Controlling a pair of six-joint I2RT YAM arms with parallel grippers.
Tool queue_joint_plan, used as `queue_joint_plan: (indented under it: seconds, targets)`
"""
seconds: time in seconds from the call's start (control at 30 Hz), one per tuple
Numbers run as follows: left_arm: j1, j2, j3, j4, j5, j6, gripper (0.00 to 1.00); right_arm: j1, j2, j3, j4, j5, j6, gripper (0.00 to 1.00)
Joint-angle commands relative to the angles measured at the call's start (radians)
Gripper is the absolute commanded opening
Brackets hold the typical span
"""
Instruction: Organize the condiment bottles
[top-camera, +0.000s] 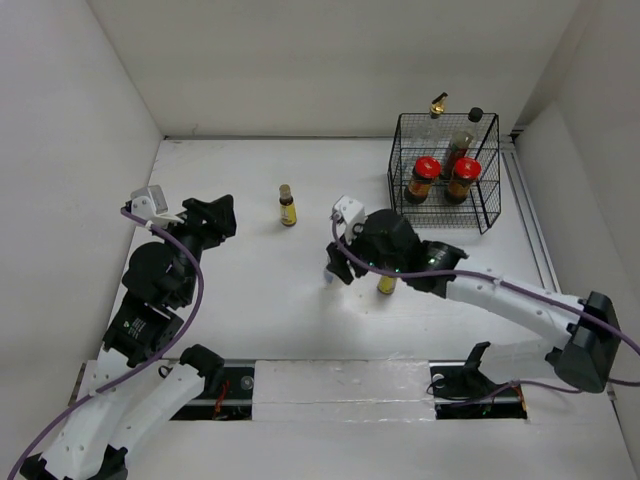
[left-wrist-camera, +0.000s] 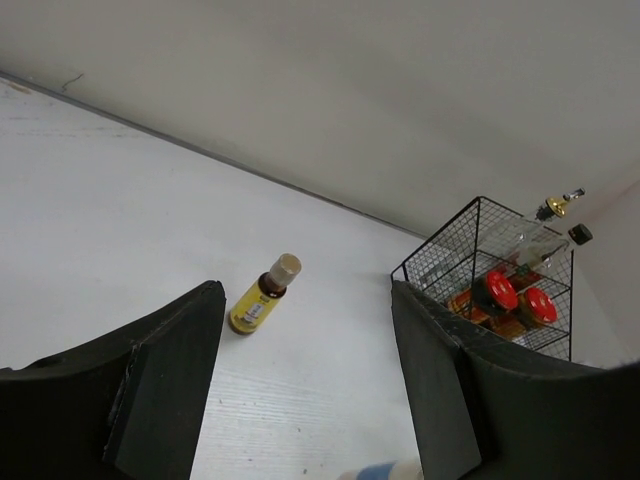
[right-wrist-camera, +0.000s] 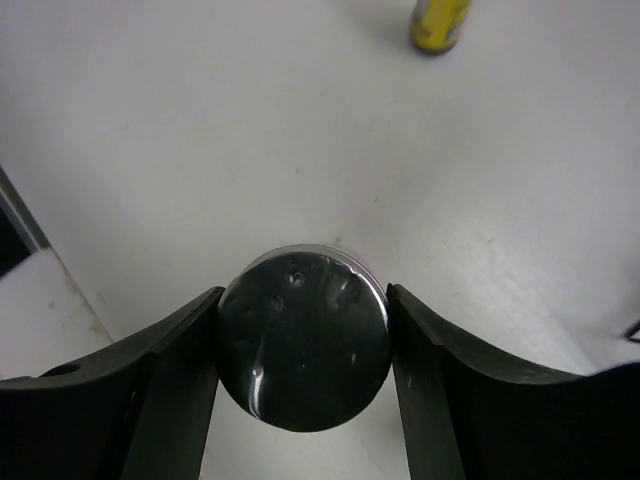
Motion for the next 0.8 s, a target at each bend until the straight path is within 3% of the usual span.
queue_joint_plan:
  seconds: [0.0,0.23,0.47,0.6,0.77]
  targets:
    - [0.004,0.0,0.005,0.039,0.01,0.01,0.63,-0.128,-0.131,0.154,0.161,0.074,-0.041,0.42]
    - [0.004,-0.009,0.005,0.039,0.01,0.01,0.63,-0.476,-0.124,0.22,0.18,0.011,-0.032,0.4]
    - [0.004,0.002,0.005,0.046,0.01,0.01,0.63,-0.728,-0.102,0.22,0.19,-0.034,0.0,0.4]
    - [0.004,0.002,0.005,0.037,0.01,0.01,0.63,-0.829,-0.081,0.209,0.19,-0.136,0.0,0.4]
    - [0.004,0.014,0.005,0.037,0.019,0.01,0.63,-0.842,-0.027,0.186,0.19,-0.175,0.009,0.4]
